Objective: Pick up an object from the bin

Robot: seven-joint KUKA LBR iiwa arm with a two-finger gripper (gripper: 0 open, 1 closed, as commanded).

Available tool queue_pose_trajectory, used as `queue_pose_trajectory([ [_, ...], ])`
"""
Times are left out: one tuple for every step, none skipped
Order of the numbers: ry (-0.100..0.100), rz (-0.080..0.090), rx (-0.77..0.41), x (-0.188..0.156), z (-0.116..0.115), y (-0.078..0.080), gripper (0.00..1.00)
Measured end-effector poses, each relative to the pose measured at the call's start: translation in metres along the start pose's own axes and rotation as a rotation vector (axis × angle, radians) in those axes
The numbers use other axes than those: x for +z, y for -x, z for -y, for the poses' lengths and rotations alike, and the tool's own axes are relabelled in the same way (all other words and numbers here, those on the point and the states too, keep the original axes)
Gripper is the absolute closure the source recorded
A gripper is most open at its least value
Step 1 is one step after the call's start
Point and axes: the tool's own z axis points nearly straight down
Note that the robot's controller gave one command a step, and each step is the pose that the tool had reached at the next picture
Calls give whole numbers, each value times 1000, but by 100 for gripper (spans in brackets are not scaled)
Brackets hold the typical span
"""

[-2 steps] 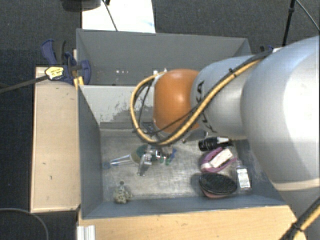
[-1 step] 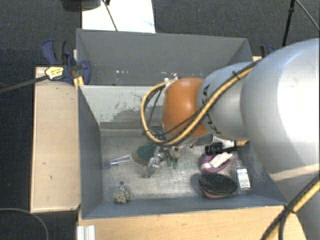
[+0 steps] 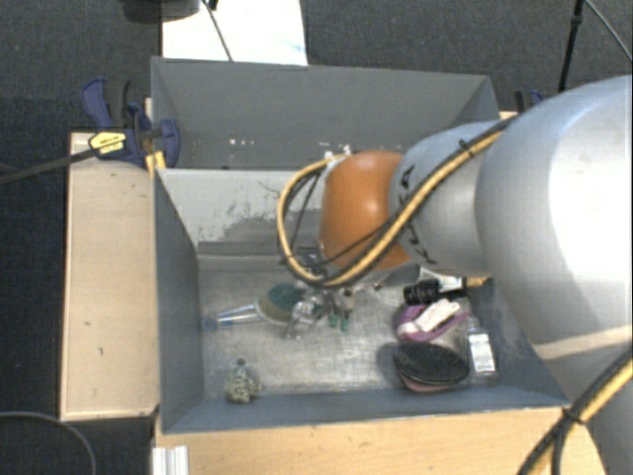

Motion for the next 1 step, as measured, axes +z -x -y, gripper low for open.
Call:
queue_pose_trajectory([
  [-2,-1,-153,-165,1,15,100],
])
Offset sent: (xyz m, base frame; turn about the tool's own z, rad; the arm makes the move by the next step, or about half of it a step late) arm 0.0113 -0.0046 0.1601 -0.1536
